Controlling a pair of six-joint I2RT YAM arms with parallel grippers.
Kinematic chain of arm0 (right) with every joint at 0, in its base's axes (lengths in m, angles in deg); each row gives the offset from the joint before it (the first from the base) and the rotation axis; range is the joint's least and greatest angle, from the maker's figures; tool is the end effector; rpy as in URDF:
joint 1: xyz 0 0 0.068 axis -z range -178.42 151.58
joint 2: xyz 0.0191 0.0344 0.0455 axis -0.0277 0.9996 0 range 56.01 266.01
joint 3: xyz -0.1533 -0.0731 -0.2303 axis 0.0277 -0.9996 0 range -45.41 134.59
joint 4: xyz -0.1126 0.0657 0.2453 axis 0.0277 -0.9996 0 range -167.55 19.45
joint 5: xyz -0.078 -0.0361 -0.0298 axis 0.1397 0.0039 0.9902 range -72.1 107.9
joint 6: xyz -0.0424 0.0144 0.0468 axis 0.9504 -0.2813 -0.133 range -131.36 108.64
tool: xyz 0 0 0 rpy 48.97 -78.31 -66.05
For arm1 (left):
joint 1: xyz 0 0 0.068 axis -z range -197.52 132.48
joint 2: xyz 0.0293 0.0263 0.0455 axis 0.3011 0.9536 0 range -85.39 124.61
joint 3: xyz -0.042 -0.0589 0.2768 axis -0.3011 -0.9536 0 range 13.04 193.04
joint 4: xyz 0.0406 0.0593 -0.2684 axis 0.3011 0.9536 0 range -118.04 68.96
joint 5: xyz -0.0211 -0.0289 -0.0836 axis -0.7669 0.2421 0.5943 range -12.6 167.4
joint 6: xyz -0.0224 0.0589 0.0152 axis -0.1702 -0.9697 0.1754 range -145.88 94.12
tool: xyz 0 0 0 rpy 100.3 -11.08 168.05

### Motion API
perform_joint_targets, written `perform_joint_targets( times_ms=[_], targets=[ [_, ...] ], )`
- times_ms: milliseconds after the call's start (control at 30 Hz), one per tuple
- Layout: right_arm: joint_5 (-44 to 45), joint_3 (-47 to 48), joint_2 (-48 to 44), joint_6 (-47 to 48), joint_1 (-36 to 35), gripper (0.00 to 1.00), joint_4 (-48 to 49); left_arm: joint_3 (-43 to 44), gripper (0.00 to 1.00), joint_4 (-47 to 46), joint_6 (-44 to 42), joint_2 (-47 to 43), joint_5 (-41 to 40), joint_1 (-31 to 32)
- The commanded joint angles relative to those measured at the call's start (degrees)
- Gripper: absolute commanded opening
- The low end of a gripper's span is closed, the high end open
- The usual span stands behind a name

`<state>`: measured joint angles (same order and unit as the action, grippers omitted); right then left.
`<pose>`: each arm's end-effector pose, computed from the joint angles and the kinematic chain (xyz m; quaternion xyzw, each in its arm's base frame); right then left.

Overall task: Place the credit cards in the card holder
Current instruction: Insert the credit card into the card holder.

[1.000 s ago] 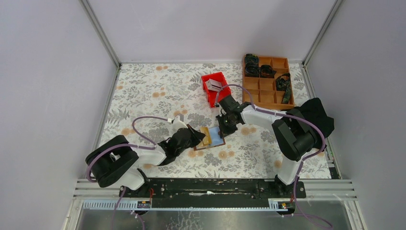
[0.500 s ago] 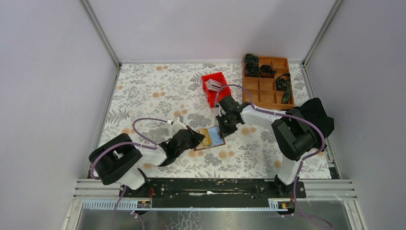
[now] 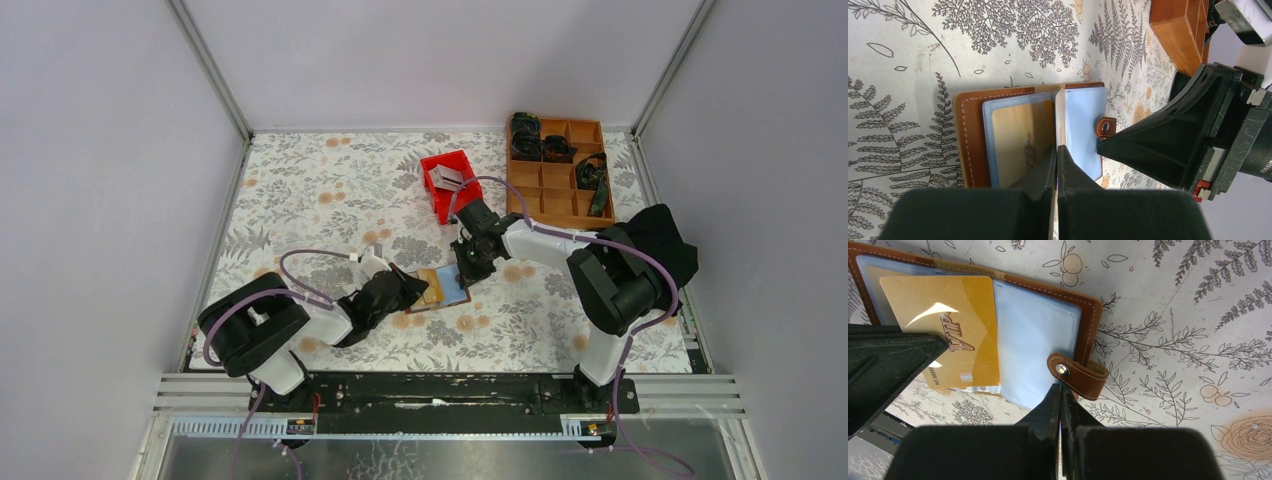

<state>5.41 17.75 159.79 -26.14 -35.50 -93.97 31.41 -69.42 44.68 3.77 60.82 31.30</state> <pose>0.2954 0.2369 0.1471 -0.2113 0.9457 0.1930 0.1544 0.1858 -0.1905 0.1029 -0.2325 0.8253 -0.3682 0.3594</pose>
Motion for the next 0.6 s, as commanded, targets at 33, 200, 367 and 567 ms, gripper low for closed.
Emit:
perform_joint_targets(
  times_ms=[33, 200, 367, 567],
  targets=[
    [2.7, 0.4, 2.2, 0.5, -0.9, 0.00, -1.2, -1.0, 0.00, -1.9, 0.5, 2.5, 0.6, 0.4],
    [2.5, 0.8, 3.0, 0.1, -0.9, 0.00, -0.9, -2.2, 0.00, -1.9, 1.8, 2.4, 0.7, 0.9],
    [2.5, 1.2, 3.5, 0.1, -0.9, 0.00, -0.8, -3.5, 0.00, -1.3, 2.8, 1.8, -0.3, 1.8],
    [2.4, 1.8, 4.3, 0.1, -0.9, 0.00, -0.9, -3.8, 0.00, -2.4, 2.3, 2.8, 0.6, 2.1]
  ],
)
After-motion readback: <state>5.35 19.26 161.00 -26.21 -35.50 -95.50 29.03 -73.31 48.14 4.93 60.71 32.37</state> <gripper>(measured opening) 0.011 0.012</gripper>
